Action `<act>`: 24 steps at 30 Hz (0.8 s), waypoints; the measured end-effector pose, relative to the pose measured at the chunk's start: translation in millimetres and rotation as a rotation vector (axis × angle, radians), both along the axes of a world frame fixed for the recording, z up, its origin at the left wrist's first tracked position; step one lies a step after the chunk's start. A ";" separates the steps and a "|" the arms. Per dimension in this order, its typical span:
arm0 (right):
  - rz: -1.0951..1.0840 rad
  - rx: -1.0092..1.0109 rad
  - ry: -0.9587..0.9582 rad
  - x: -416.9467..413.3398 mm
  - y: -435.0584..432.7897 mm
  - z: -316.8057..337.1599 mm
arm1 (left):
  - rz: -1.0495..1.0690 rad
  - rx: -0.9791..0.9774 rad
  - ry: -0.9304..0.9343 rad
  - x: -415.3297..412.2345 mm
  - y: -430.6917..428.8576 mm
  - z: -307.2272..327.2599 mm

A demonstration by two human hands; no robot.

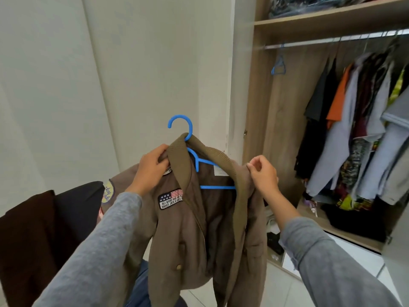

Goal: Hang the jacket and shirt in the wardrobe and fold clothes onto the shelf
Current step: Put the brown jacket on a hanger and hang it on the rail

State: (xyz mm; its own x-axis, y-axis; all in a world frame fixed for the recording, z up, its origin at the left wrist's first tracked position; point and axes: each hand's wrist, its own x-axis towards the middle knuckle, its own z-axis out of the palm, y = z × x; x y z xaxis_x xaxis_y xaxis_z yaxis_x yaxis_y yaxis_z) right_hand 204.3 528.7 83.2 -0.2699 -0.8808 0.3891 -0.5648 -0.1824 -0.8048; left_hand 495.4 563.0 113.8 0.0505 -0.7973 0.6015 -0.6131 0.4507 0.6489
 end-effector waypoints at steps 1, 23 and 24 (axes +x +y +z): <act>0.061 0.011 0.006 1.5 -1.0 -1.4 | 0.015 -0.008 0.009 -2.4 0.2 2.1; -0.088 -0.145 -0.108 -4.3 6.3 -29.7 | 0.127 -0.004 -0.075 -13.8 -1.3 2.0; -0.062 -0.132 -0.111 -6.0 4.2 -22.1 | 0.083 0.021 -0.077 -13.9 -2.2 0.7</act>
State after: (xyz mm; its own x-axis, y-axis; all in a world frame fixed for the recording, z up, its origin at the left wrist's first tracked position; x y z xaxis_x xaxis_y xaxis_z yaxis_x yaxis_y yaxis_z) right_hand 198.3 532.9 61.1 -0.3701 -0.8042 0.4652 -0.4869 -0.2585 -0.8343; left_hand 481.5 560.8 114.6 0.0715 -0.8047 0.5893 -0.6962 0.3829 0.6072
